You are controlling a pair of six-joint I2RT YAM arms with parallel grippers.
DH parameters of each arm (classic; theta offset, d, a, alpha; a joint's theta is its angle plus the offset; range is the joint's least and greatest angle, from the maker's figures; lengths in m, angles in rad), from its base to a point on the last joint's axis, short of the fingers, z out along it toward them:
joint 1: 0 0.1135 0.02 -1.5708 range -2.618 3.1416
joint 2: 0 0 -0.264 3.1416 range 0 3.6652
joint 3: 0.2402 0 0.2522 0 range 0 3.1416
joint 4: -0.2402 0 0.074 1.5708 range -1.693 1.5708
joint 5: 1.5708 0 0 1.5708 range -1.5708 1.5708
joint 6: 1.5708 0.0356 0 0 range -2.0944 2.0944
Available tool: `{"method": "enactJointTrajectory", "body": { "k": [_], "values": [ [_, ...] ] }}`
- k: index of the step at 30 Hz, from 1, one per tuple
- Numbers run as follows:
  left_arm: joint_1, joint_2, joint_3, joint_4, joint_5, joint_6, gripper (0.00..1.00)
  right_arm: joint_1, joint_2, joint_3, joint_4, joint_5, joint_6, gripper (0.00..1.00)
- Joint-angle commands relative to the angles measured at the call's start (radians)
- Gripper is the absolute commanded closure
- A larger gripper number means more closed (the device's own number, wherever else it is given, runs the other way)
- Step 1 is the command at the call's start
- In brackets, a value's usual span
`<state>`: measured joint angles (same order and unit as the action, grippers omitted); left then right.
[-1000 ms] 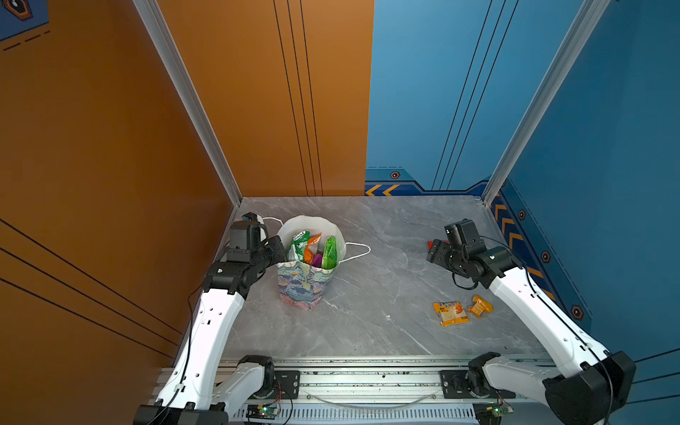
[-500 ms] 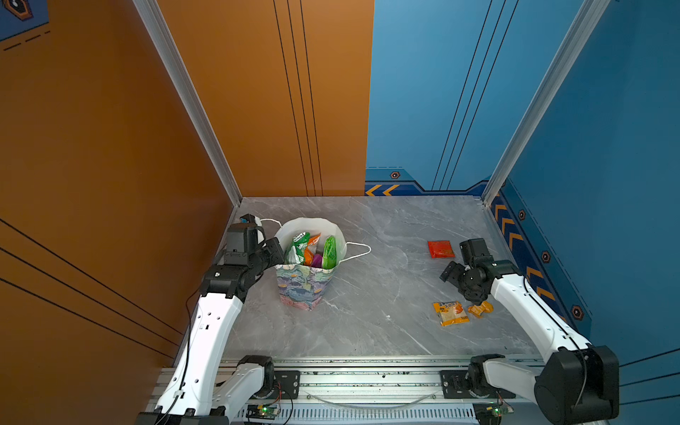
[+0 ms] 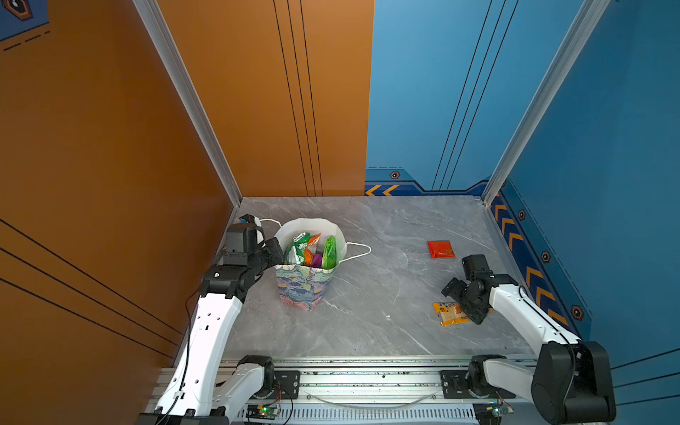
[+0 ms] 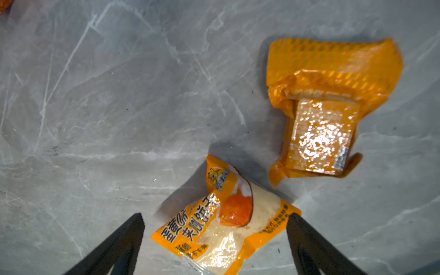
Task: Place the snacks into the paper bag
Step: Move the snack to the bottom-right of the table.
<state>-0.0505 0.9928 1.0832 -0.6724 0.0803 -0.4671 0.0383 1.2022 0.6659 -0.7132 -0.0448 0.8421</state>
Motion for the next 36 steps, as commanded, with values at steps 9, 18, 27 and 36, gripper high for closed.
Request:
{"method": "enactJointTrajectory", "body": {
  "k": [9, 18, 27, 36],
  "values": [
    [0.030, -0.017, -0.006, 0.005, 0.026, 0.009, 0.96, 0.143, 0.025, -0.015, 0.094, -0.048, 0.093, 0.04],
    [0.035, -0.017, -0.008, 0.005, 0.024, 0.008, 0.97, 0.295, 0.129, 0.026, 0.159, -0.042, 0.144, 0.07],
    [0.039, -0.019, -0.009, 0.005, 0.023, 0.008, 0.96, 0.407, 0.206, 0.168, 0.103, -0.053, 0.076, 0.09],
    [0.043, -0.018, -0.009, 0.005, 0.021, 0.009, 0.96, 0.278, 0.061, 0.171, -0.040, 0.042, -0.026, 0.13]
  ]
}}
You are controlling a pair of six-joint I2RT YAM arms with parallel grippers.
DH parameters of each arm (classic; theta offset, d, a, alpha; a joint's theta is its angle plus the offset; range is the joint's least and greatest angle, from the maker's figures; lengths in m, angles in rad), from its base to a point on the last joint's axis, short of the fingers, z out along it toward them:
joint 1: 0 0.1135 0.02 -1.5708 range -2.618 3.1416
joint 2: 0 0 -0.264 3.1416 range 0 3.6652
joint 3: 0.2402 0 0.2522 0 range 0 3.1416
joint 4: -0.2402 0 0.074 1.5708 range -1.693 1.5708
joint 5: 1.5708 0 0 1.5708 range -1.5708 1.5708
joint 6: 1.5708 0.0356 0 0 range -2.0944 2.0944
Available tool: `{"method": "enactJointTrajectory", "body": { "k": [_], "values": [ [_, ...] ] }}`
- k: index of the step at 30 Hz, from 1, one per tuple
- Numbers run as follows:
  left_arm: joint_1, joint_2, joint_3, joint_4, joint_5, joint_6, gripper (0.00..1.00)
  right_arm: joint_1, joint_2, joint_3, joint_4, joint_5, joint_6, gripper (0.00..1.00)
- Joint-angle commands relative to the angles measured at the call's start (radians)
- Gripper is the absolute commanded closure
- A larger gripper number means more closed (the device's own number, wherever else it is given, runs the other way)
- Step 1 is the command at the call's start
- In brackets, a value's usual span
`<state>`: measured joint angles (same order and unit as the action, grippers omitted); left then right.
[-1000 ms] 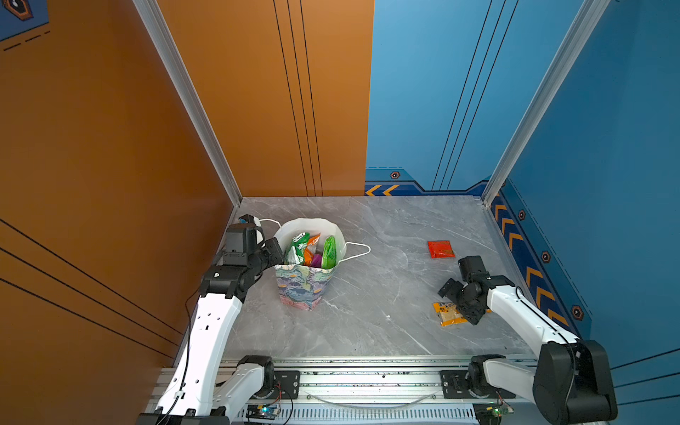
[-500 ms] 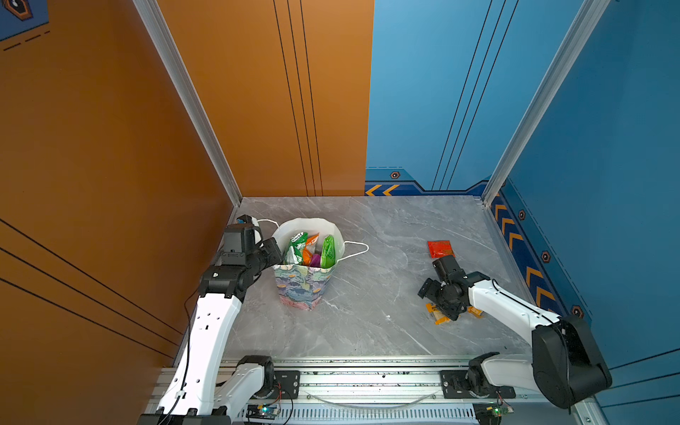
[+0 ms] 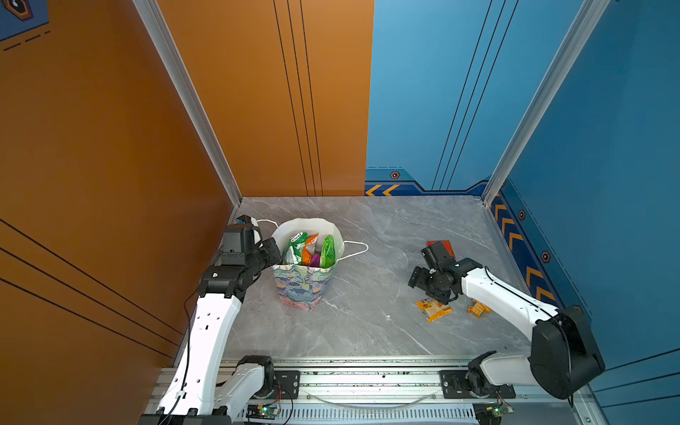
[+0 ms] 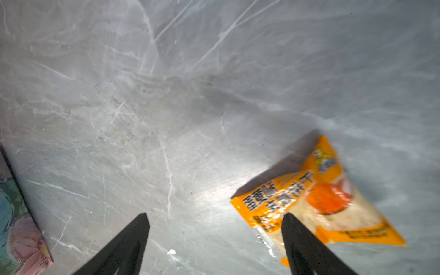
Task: Place the snacks into the paper bag
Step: Move the snack to the bottom-right of the table, then pick up the snack from the bottom-right of the table.
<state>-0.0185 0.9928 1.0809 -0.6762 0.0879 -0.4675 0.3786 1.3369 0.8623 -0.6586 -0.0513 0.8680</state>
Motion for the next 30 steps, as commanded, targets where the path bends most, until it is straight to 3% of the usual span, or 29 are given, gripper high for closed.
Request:
{"method": "enactJointTrajectory", "body": {
  "k": [1, 8, 20, 26, 30],
  "values": [
    [0.012, -0.019, -0.008, 0.009, 0.015, 0.009, 0.96, -0.087, -0.096, -0.038, -0.102, 0.050, -0.059, 0.13],
    [0.019, -0.014, -0.008, 0.010, 0.020, 0.006, 0.96, -0.263, -0.213, -0.130, -0.123, 0.017, -0.092, 0.14],
    [0.020, -0.013, -0.010, 0.010, 0.009, 0.008, 0.96, -0.284, -0.164, -0.242, -0.014, -0.068, -0.092, 0.19],
    [0.023, -0.013, -0.010, 0.012, 0.008, 0.008, 0.96, -0.271, -0.129, -0.281, 0.054, -0.099, -0.077, 0.31],
    [0.024, -0.011, -0.012, 0.012, 0.009, 0.008, 0.96, -0.247, -0.104, -0.279, 0.078, -0.106, -0.070, 0.44]
  ]
}}
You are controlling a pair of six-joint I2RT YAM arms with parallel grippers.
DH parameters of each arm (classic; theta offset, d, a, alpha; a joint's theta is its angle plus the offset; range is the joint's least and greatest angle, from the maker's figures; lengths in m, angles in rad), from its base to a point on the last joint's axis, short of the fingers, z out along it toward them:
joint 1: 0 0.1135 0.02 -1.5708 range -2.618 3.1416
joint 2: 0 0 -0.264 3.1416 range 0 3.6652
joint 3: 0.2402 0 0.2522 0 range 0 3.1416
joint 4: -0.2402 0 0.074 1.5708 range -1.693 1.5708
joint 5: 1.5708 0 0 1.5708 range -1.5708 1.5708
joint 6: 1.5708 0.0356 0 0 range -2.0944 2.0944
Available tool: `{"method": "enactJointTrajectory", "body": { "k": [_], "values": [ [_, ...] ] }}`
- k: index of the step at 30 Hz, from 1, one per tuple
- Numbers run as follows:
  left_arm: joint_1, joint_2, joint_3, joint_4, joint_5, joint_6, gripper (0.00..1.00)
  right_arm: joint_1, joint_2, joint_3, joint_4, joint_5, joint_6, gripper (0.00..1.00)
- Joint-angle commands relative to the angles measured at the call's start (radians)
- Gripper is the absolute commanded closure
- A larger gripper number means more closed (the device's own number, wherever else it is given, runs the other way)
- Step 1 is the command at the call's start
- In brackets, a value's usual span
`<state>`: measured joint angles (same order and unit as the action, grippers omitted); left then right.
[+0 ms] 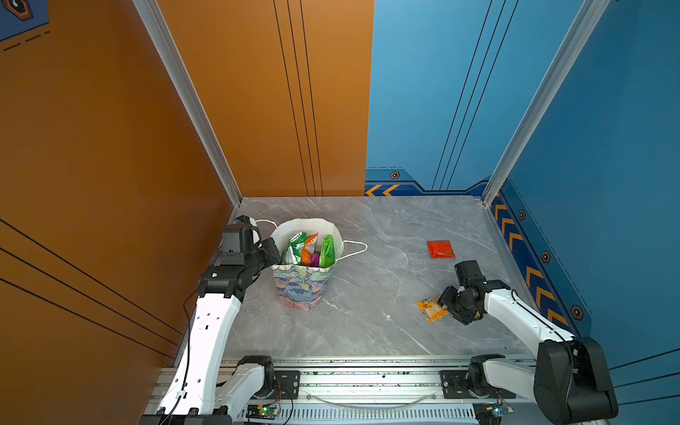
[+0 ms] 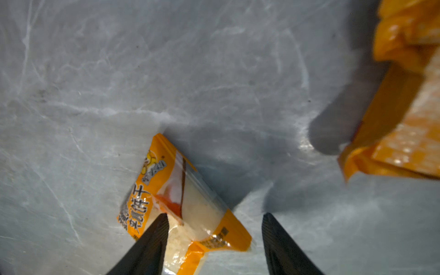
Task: Place the snacks into the paper bag
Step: Pick up the snack from the bottom-right of the table.
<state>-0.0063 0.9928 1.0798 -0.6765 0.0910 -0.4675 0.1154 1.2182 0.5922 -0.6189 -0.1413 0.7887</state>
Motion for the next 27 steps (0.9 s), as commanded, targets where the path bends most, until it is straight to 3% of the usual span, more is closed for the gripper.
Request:
{"method": "enactJointTrajectory", "body": {
  "k": [1, 12, 18, 27],
  "values": [
    [0.013, -0.011, -0.009, 0.013, 0.006, 0.009, 0.96, 0.021, 0.016, -0.009, 0.043, -0.016, 0.012, 0.48],
    [0.018, -0.011, -0.011, 0.016, 0.015, 0.005, 0.96, 0.055, -0.011, -0.002, 0.057, 0.001, 0.023, 0.84],
    [0.019, -0.008, -0.011, 0.015, 0.018, 0.004, 0.96, 0.071, -0.041, 0.016, 0.063, -0.009, 0.035, 0.91],
    [0.019, -0.006, -0.011, 0.017, 0.028, 0.002, 0.96, 0.113, -0.110, 0.112, 0.061, -0.001, 0.038, 0.93]
  ]
}}
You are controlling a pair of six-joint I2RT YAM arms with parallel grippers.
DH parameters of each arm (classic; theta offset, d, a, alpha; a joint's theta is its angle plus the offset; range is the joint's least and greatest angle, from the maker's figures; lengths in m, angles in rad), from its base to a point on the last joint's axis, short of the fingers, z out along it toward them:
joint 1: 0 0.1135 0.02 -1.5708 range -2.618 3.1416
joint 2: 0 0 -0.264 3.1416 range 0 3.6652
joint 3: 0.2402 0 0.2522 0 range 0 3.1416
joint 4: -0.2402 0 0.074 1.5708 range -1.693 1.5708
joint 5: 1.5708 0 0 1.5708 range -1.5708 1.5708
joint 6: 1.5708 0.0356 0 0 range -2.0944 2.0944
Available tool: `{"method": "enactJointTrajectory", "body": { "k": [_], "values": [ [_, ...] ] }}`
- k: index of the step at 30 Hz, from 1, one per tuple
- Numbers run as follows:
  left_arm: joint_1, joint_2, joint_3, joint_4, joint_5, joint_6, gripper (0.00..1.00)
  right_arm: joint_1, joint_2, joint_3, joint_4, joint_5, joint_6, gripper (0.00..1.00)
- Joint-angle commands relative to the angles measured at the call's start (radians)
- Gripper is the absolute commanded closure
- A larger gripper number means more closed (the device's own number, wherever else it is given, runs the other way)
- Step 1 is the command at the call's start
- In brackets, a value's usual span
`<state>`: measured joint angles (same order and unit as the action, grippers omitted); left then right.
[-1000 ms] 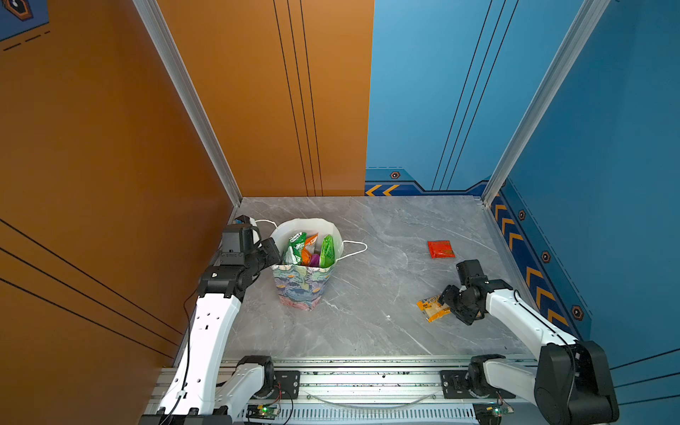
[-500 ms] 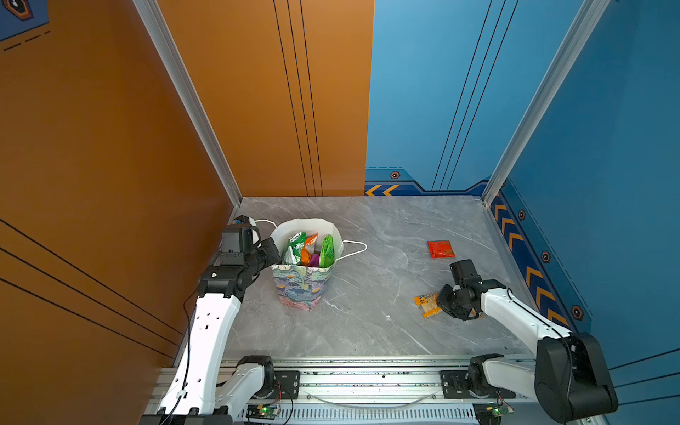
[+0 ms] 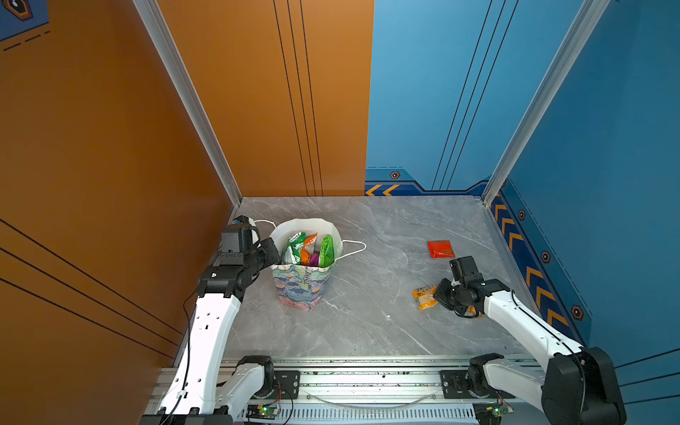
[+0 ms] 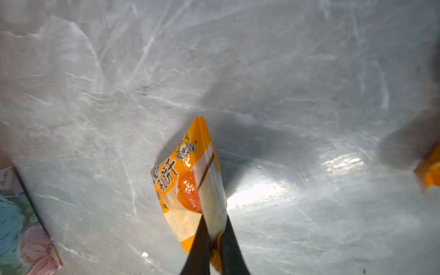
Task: Place the snacks into the paper bag
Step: Pick up the snack from the bottom-right of the table.
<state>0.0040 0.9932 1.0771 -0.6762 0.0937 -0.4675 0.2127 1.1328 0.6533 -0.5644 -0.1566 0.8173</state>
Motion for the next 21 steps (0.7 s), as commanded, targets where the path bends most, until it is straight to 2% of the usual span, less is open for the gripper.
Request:
{"method": "enactJointTrajectory", "body": {
  "k": [1, 6, 10, 15, 21],
  "values": [
    [0.010, -0.007, -0.008, 0.017, 0.030, 0.002, 0.96, 0.018, -0.024, 0.064, 0.007, 0.039, 0.004, 0.93],
    [0.016, -0.004, -0.010, 0.021, 0.040, 0.000, 0.96, 0.016, -0.006, 0.161, 0.024, 0.056, 0.004, 0.93],
    [0.019, -0.002, -0.009, 0.023, 0.051, 0.000, 0.97, 0.041, 0.028, 0.304, 0.037, 0.056, 0.005, 0.93],
    [0.021, -0.001, -0.009, 0.024, 0.056, 0.004, 0.96, 0.118, 0.112, 0.526, 0.028, 0.088, -0.018, 0.93],
    [0.020, -0.003, -0.009, 0.040, 0.097, 0.010, 0.96, 0.256, 0.252, 0.791, -0.015, 0.125, -0.073, 0.93]
  ]
}}
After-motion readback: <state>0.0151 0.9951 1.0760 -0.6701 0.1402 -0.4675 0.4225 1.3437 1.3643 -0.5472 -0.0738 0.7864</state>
